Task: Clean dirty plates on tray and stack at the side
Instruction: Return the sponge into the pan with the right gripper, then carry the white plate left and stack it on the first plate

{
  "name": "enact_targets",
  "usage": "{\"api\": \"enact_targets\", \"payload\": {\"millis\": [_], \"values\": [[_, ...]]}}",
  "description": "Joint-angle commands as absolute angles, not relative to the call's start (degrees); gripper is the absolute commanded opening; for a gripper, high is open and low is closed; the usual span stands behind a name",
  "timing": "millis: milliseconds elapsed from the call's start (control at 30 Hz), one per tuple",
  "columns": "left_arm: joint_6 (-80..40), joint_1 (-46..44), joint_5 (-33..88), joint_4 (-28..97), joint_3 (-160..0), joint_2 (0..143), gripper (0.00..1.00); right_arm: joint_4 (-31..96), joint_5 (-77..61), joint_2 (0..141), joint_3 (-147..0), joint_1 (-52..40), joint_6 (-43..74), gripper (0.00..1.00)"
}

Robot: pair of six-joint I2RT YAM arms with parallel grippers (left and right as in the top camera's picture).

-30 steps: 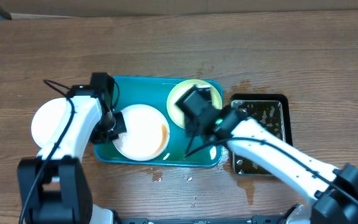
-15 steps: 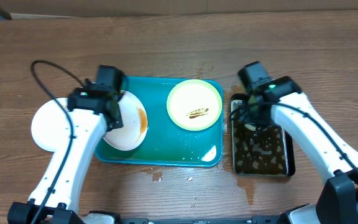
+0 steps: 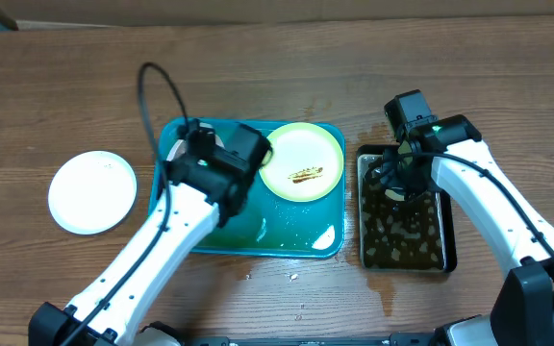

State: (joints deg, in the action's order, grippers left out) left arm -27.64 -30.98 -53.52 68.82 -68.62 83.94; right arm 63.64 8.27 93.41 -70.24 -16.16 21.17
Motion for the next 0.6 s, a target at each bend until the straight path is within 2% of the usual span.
{"api": "enact_targets", "payload": {"millis": [0,500,567], "values": [[-30.1,-34.9,-65.0,68.7,-69.7,83.1,0.04,63.2,8.0,93.7,-68.6,-15.9,20.7,0.04],[-30.8,-35.9,-65.5,68.8,-69.7,83.1,0.04,63.1,7.8,93.7,-68.5,-15.9,20.7,0.04],[-32.8,-33.9,-61.6,68.7,-69.7,83.1,0.04,63.2,7.8,93.7,-68.5,-15.9,20.7,0.04]]}}
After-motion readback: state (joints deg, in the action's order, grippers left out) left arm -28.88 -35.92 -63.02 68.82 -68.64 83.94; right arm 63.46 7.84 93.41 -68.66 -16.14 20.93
